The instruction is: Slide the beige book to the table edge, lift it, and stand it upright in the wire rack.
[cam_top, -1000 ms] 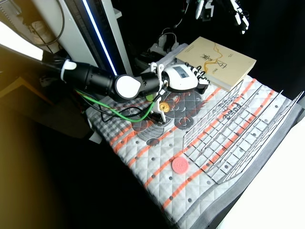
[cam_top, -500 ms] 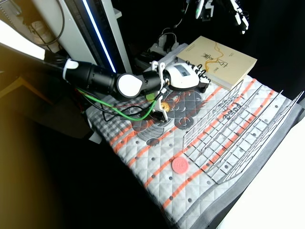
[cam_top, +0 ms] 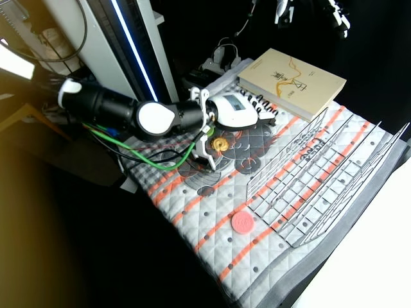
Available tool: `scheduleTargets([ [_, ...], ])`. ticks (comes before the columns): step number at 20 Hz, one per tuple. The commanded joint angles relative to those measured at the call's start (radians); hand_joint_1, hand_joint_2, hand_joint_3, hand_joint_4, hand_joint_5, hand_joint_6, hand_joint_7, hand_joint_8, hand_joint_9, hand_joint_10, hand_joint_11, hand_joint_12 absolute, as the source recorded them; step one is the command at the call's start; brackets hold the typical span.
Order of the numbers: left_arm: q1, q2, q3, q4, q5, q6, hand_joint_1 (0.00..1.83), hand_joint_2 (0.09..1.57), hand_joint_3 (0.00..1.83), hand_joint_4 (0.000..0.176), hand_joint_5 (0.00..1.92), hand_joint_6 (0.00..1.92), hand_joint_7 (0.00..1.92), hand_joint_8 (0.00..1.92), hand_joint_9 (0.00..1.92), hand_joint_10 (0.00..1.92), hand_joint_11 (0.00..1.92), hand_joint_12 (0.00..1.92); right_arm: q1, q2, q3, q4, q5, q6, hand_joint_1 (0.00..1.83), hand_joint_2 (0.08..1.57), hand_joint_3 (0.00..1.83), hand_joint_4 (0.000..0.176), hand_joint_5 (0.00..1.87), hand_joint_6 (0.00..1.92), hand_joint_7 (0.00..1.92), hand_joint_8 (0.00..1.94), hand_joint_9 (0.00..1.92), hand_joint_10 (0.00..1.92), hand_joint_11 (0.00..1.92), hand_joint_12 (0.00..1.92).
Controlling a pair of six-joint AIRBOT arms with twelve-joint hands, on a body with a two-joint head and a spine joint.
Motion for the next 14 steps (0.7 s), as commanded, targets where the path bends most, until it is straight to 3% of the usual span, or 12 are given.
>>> scheduleTargets([
  [1,-0.002,-0.008,0.019,-0.046,-0.083,-0.035,0.62,0.98,0.00,0.066,0.20,0.00,0.05,0.00,0.11,0.00,0.02,0.44,0.018,0.015,-0.009,0.087,0.083,-0.025,0.02,1.44,0.00,0.000,0.22,0.00,0.22,0.00,0.28,0.00,0.12,0.69],
  [2,-0.002,-0.029,0.060,-0.048,-0.040,-0.114,0.65,0.98,0.00,0.073,0.19,0.00,0.06,0.00,0.13,0.01,0.00,0.73,0.018,0.052,-0.039,0.188,0.108,-0.128,0.05,1.45,0.00,0.000,0.22,0.00,0.22,0.00,0.25,0.00,0.08,0.70],
  [4,-0.002,-0.073,0.129,-0.042,0.010,-0.242,0.67,0.95,0.00,0.077,0.21,0.00,0.07,0.00,0.13,0.00,0.00,0.71,0.018,0.122,-0.072,0.360,0.164,-0.261,0.11,1.42,0.00,0.000,0.21,0.00,0.23,0.00,0.21,0.00,0.05,0.70],
  [5,-0.002,-0.094,0.161,-0.036,0.038,-0.303,0.64,0.96,0.00,0.056,0.21,0.00,0.09,0.00,0.12,0.00,0.00,0.66,0.018,0.157,-0.083,0.434,0.195,-0.305,0.04,1.41,0.00,0.000,0.10,0.01,0.13,0.01,0.09,0.00,0.00,0.25],
  [6,-0.002,-0.103,0.185,-0.032,0.070,-0.335,0.64,0.96,0.00,0.056,0.21,0.00,0.09,0.00,0.12,0.00,0.00,0.66,0.018,0.188,-0.096,0.500,0.226,-0.346,0.04,1.41,0.00,0.000,0.10,0.01,0.13,0.01,0.09,0.00,0.00,0.25],
  [7,-0.003,-0.111,0.206,-0.022,0.107,-0.364,0.64,0.97,0.00,0.034,0.20,0.00,0.11,0.00,0.12,0.00,0.00,0.62,0.018,0.221,-0.112,0.568,0.266,-0.391,0.00,1.33,0.00,0.000,0.11,0.01,0.11,0.00,0.09,0.01,0.07,0.16],
  [8,-0.003,-0.115,0.220,-0.009,0.137,-0.386,0.64,0.97,0.00,0.034,0.20,0.00,0.11,0.00,0.12,0.00,0.00,0.62,0.013,0.252,-0.133,0.627,0.305,-0.443,0.00,1.33,0.00,0.000,0.11,0.01,0.11,0.00,0.09,0.01,0.07,0.16],
  [10,-0.003,-0.122,0.249,0.022,0.184,-0.430,0.63,0.95,0.00,0.066,0.17,0.00,0.16,0.00,0.18,0.01,0.00,0.93,-0.014,0.302,-0.178,0.727,0.386,-0.547,0.04,1.29,0.00,0.000,0.20,0.01,0.19,0.00,0.13,0.00,0.05,0.12],
  [11,-0.005,-0.126,0.261,0.029,0.210,-0.435,0.63,0.95,0.00,0.066,0.17,0.00,0.16,0.00,0.18,0.01,0.00,0.93,-0.032,0.321,-0.195,0.763,0.421,-0.579,0.04,1.29,0.00,0.000,0.20,0.01,0.19,0.00,0.13,0.00,0.05,0.12],
  [12,-0.006,-0.130,0.271,0.031,0.236,-0.431,0.56,0.93,0.00,0.123,0.14,0.00,0.16,0.00,0.21,0.02,0.00,1.03,-0.051,0.333,-0.204,0.792,0.451,-0.595,0.28,1.30,0.00,0.000,0.22,0.00,0.20,0.00,0.11,0.00,0.03,0.09],
  [13,-0.007,-0.135,0.280,0.024,0.254,-0.426,0.60,0.94,0.00,0.119,0.15,0.00,0.16,0.00,0.21,0.01,0.00,0.98,-0.070,0.341,-0.210,0.813,0.473,-0.601,0.29,1.28,0.00,0.000,0.23,0.00,0.23,0.01,0.13,0.01,0.04,0.08],
  [14,-0.007,-0.143,0.291,0.011,0.267,-0.429,0.56,0.93,0.00,0.139,0.13,0.00,0.15,0.00,0.22,0.00,0.00,1.08,-0.094,0.351,-0.217,0.833,0.495,-0.601,0.10,1.25,0.00,0.002,0.24,0.00,0.22,0.00,0.14,0.00,0.01,0.05],
])
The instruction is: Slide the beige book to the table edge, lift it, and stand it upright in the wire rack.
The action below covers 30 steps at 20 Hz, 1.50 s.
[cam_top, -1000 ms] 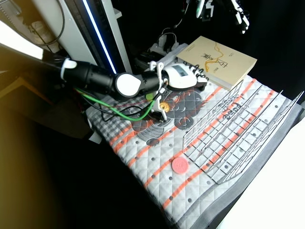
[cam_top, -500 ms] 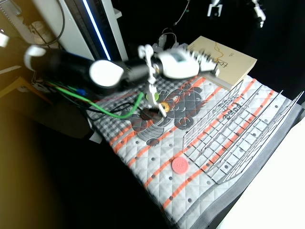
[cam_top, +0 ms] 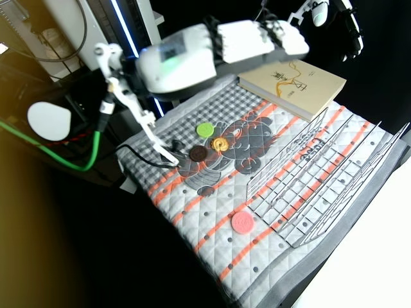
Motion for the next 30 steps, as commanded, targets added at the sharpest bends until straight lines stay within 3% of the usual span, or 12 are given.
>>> scheduleTargets([
  [1,-0.005,0.000,0.015,-0.050,-0.075,-0.018,0.56,0.93,0.00,0.138,0.13,0.00,0.15,0.00,0.23,0.01,0.00,1.19,0.002,0.012,-0.003,0.071,0.143,-0.001,0.11,1.24,0.00,0.000,0.22,0.00,0.19,0.00,0.11,0.00,0.01,0.05],
  [3,-0.020,-0.012,0.037,-0.039,-0.034,-0.034,0.55,0.93,0.00,0.137,0.10,0.00,0.08,0.01,0.13,0.01,0.00,0.88,-0.020,0.022,-0.011,0.082,0.168,-0.001,0.15,1.25,0.00,0.000,0.23,0.00,0.25,0.02,0.18,0.02,0.08,0.07],
  [7,-0.141,-0.066,0.114,0.068,0.124,-0.058,0.52,0.92,0.00,0.143,0.06,0.00,0.11,0.00,0.18,0.02,0.00,1.10,-0.037,0.049,-0.024,0.125,0.194,-0.047,0.06,1.30,0.01,0.000,0.26,0.01,0.26,0.00,0.20,0.00,0.11,0.05],
  [11,-0.316,-0.148,0.201,0.225,0.305,-0.099,0.48,0.91,0.00,0.165,0.05,0.00,0.10,0.01,0.15,0.02,0.00,0.94,-0.071,0.078,-0.044,0.147,0.228,-0.047,0.12,1.32,0.00,0.000,0.30,0.01,0.28,0.01,0.22,0.01,0.16,0.04],
  [16,-0.327,-0.182,0.223,0.236,0.356,-0.096,0.48,0.89,0.00,0.137,0.00,0.00,0.06,0.00,0.12,0.00,0.00,0.83,-0.076,0.081,-0.045,0.146,0.227,-0.047,0.10,1.32,0.00,0.000,0.36,0.00,0.33,0.00,0.27,0.00,0.20,0.03],
  [20,-0.327,-0.187,0.223,0.229,0.371,-0.087,0.49,0.89,0.00,0.152,0.00,0.00,0.20,0.01,0.17,0.00,0.00,1.12,-0.085,0.083,-0.049,0.147,0.227,-0.047,0.10,1.29,0.00,0.000,0.35,0.00,0.33,0.01,0.26,0.01,0.19,0.02],
  [22,-0.327,-0.188,0.222,0.249,0.368,-0.108,0.51,0.85,0.00,0.175,0.00,0.00,0.11,0.01,0.09,0.01,0.00,0.77,-0.087,0.084,-0.050,0.149,0.227,-0.047,0.06,1.29,0.00,0.000,0.35,0.00,0.34,0.01,0.27,0.01,0.21,0.03],
  [23,-0.327,-0.189,0.222,0.260,0.365,-0.120,0.49,0.86,0.00,0.164,0.00,0.00,0.19,0.01,0.36,0.14,0.09,1.43,-0.087,0.084,-0.050,0.149,0.227,-0.047,0.07,1.28,0.00,0.009,0.36,0.00,0.34,0.00,0.26,0.00,0.19,0.02],
  [24,-0.327,-0.191,0.222,0.271,0.358,-0.134,0.52,0.87,0.00,0.173,0.00,0.00,0.17,0.00,0.38,0.15,0.12,1.56,-0.088,0.084,-0.050,0.149,0.227,-0.047,0.08,1.27,0.00,0.031,0.35,0.00,0.33,0.00,0.24,0.00,0.18,0.01],
  [26,-0.327,-0.192,0.222,0.284,0.356,-0.148,0.61,0.85,0.00,0.174,0.00,0.00,0.26,0.01,0.49,0.14,0.24,1.44,-0.090,0.084,-0.050,0.150,0.227,-0.047,0.10,1.30,0.00,0.004,0.34,0.00,0.35,0.01,0.27,0.01,0.19,0.02],
  [28,-0.327,-0.193,0.223,0.290,0.364,-0.149,0.65,0.86,0.00,0.148,0.02,0.00,0.44,0.02,0.61,0.15,0.26,1.52,-0.093,0.084,-0.049,0.152,0.226,-0.047,0.07,1.29,0.00,0.025,0.32,0.00,0.33,0.00,0.26,0.00,0.14,0.00],
  [30,-0.327,-0.193,0.223,0.289,0.366,-0.149,0.76,0.89,0.00,0.030,0.27,0.01,0.75,0.03,0.81,0.13,0.41,1.45,-0.096,0.084,-0.049,0.153,0.226,-0.047,0.08,1.30,0.00,0.001,0.33,0.00,0.35,0.01,0.27,0.01,0.15,0.01],
])
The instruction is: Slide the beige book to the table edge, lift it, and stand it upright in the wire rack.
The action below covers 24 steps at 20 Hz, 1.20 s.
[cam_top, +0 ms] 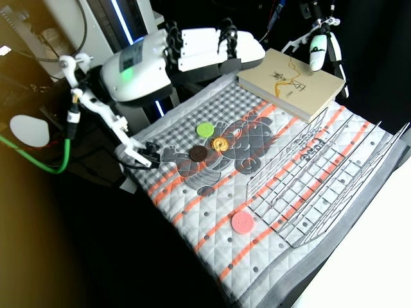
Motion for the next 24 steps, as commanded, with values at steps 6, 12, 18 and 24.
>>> scheduleTargets([
  [6,-0.004,-0.002,0.012,-0.023,-0.077,-0.010,0.89,0.98,0.00,0.000,1.00,0.03,0.96,0.01,0.77,0.44,0.30,1.71,0.001,0.001,-0.002,0.044,0.112,0.001,0.01,1.33,0.01,0.007,0.27,0.00,0.32,0.00,0.27,0.00,0.17,0.01],
  [12,-0.004,-0.020,0.036,-0.082,-0.090,-0.011,1.11,1.11,0.00,0.000,1.00,0.93,1.07,0.01,0.87,0.63,0.52,1.46,-0.013,0.005,-0.002,0.054,0.112,0.002,0.10,1.32,0.01,0.000,0.32,0.00,0.34,0.00,0.26,0.00,0.15,0.02],
  [18,-0.004,0.061,0.005,-0.179,-0.189,0.049,1.15,1.11,0.00,0.000,0.99,0.94,1.32,0.12,1.01,1.16,0.83,1.64,-0.022,0.011,-0.005,0.063,0.112,0.002,0.09,1.33,0.00,0.009,0.33,0.00,0.37,0.00,0.30,0.00,0.19,0.02],
  [24,-0.009,0.130,-0.057,-0.252,-0.440,0.081,1.38,1.07,0.00,0.000,0.91,0.94,1.09,0.71,1.18,0.92,1.08,0.97,-0.038,0.003,-0.008,0.070,0.113,0.002,0.11,1.33,0.00,0.002,0.31,0.00,0.36,0.00,0.29,0.00,0.20,0.01],
])
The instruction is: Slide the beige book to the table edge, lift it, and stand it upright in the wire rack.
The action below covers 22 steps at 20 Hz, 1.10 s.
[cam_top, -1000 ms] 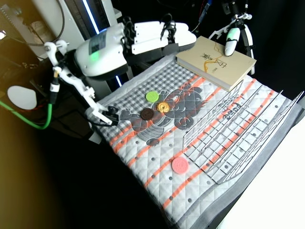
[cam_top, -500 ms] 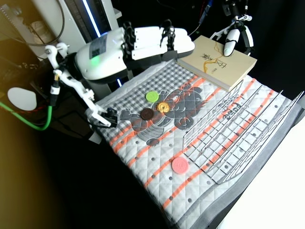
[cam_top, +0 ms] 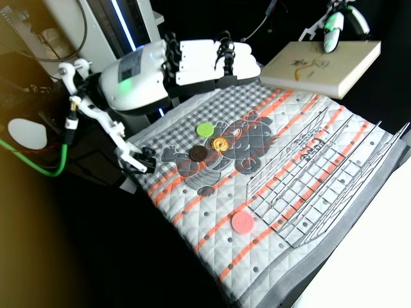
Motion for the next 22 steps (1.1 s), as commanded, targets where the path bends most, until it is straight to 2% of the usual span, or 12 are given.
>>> scheduleTargets([
  [1,-0.017,0.011,0.003,-0.038,-0.177,-0.017,1.38,1.07,0.00,0.000,0.91,0.95,1.11,0.68,1.16,0.95,1.07,0.94,0.003,-0.007,-0.006,0.037,0.113,0.002,0.15,1.31,0.00,0.000,0.31,0.00,0.31,0.00,0.24,0.00,0.16,0.00],
  [3,-0.039,0.015,0.000,-0.027,-0.220,-0.019,1.39,1.07,0.00,0.000,0.92,0.93,1.09,0.73,1.13,0.98,1.09,0.81,0.000,-0.012,-0.006,0.037,0.113,0.002,0.19,1.29,0.00,0.000,0.35,0.01,0.32,0.00,0.24,0.00,0.20,0.02],
  [7,-0.117,0.031,-0.007,-0.002,-0.291,-0.014,1.38,1.11,0.00,0.000,0.88,1.03,0.97,0.95,1.02,1.07,1.05,0.77,-0.030,-0.007,-0.011,0.055,0.118,0.002,0.14,1.31,0.00,0.000,0.34,0.00,0.30,0.00,0.22,0.00,0.19,0.01],
  [8,-0.135,0.032,-0.007,0.002,-0.296,-0.007,1.47,1.09,0.00,0.000,0.88,0.95,0.97,0.91,1.04,0.93,0.93,1.31,-0.035,-0.008,-0.011,0.059,0.120,0.002,0.14,1.31,0.01,0.000,0.34,0.00,0.30,0.00,0.21,0.00,0.19,0.01],
  [10,-0.200,0.031,-0.003,0.021,-0.290,0.021,1.38,1.13,0.00,0.000,0.84,1.06,0.92,1.03,0.99,1.14,0.97,0.95,-0.052,-0.013,-0.013,0.067,0.122,0.003,0.14,1.32,0.00,0.000,0.35,0.01,0.31,0.01,0.22,0.00,0.20,0.01],
  [12,-0.260,0.025,0.006,0.039,-0.264,0.044,1.37,1.12,0.00,0.000,0.86,1.03,0.94,1.02,1.01,1.14,0.97,0.92,-0.079,-0.017,-0.019,0.079,0.133,0.010,0.09,1.32,0.00,0.000,0.35,0.00,0.29,0.00,0.22,0.00,0.18,0.00],
  [14,-0.340,-0.003,0.032,0.069,-0.225,0.055,1.38,1.12,0.00,0.000,0.86,1.04,0.93,1.03,0.99,1.15,1.00,0.94,-0.136,-0.022,-0.030,0.124,0.181,0.011,0.00,1.25,0.00,0.063,0.45,0.01,0.38,0.01,0.28,0.01,0.01,0.00],
  [15,-0.388,-0.018,0.046,0.097,-0.201,0.055,1.38,1.12,0.00,0.000,0.86,1.03,0.93,1.01,1.02,1.10,1.02,0.93,-0.166,-0.020,-0.036,0.150,0.210,0.011,0.00,1.23,0.00,0.075,0.48,0.01,0.38,0.00,0.24,0.00,0.00,0.00],
  [19,-0.560,-0.033,0.065,0.190,-0.130,0.083,1.38,1.11,0.00,0.000,0.85,1.07,0.97,0.91,1.05,1.06,1.06,0.91,-0.268,0.002,-0.075,0.212,0.292,0.009,0.01,1.26,0.01,0.066,0.51,0.01,0.41,0.01,0.28,0.02,0.02,0.01],
  [20,-0.597,-0.039,0.069,0.216,-0.117,0.083,1.38,1.12,0.00,0.000,0.83,1.09,0.95,0.95,1.04,1.08,1.05,0.89,-0.292,0.004,-0.085,0.228,0.307,0.009,0.08,1.29,0.00,0.020,0.57,0.01,0.47,0.01,0.39,0.02,0.24,0.13],
  [21,-0.638,-0.045,0.073,0.245,-0.103,0.083,1.38,1.12,0.00,0.000,0.84,1.08,0.92,1.00,1.02,1.11,1.03,0.89,-0.313,0.004,-0.091,0.243,0.321,0.009,0.15,1.34,0.00,0.000,0.76,0.02,0.73,0.03,0.65,0.04,0.52,0.27],
  [22,-0.675,-0.049,0.075,0.278,-0.087,0.082,1.37,1.13,0.00,0.000,0.84,1.08,0.89,1.06,0.99,1.15,1.00,0.93,-0.329,0.005,-0.097,0.254,0.325,0.009,0.21,1.38,0.00,0.000,0.88,0.01,0.90,0.02,0.85,0.03,0.73,0.31],
])
